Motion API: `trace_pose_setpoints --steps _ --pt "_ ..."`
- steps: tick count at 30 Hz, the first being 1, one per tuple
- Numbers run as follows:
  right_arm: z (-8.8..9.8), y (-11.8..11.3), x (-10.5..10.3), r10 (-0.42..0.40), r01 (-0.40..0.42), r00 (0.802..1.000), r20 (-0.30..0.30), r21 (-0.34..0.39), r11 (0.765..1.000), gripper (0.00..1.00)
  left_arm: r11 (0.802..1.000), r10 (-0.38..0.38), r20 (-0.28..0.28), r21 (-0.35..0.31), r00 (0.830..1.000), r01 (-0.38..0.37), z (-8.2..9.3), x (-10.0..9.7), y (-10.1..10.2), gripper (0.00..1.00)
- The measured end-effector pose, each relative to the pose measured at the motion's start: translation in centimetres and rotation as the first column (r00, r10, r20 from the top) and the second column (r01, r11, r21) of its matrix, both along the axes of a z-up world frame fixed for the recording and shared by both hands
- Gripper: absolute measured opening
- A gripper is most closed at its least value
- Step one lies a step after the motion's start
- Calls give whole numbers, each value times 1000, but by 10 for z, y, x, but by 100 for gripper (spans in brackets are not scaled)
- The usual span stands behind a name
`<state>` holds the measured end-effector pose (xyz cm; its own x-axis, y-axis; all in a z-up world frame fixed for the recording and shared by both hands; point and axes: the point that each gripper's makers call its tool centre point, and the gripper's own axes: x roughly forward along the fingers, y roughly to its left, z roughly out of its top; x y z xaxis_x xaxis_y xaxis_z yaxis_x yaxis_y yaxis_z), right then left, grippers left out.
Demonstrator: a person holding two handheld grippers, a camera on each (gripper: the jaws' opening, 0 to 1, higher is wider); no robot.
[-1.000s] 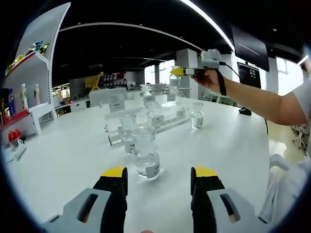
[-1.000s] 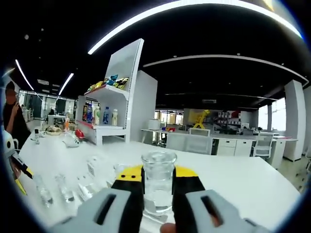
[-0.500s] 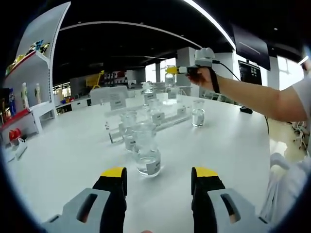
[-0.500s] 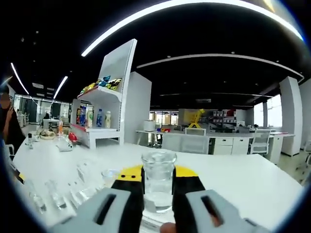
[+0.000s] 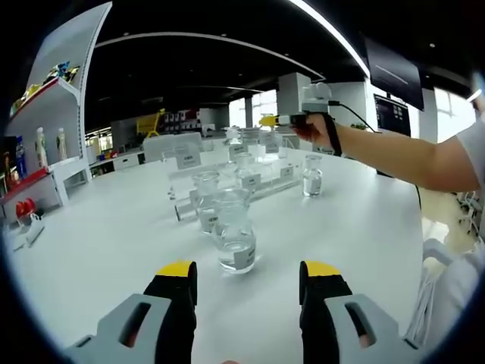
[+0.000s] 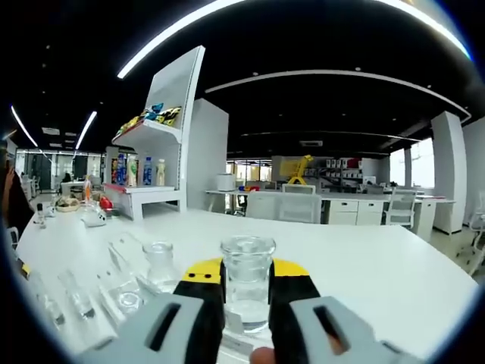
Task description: Identify the label on the chemical reagent bottle, grasp the chemical reagent bottle, and place it in the designated position on the reagent rack
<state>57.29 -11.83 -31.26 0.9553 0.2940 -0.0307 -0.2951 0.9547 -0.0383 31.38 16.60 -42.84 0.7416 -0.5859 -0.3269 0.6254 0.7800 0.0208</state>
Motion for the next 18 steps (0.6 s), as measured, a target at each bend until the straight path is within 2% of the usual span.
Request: trace_pose_setpoints --steps 15,18 --pt "-18 -1 4 1 -2 1000 -29 -26 1000 19 1000 -6 -4 4 1000 6 -2 2 1 55" --pt "-24 -5 4 -22 21 999 -48 -33 999 20 1000 -14 -8 9 1000 14 -6 0 0 55"
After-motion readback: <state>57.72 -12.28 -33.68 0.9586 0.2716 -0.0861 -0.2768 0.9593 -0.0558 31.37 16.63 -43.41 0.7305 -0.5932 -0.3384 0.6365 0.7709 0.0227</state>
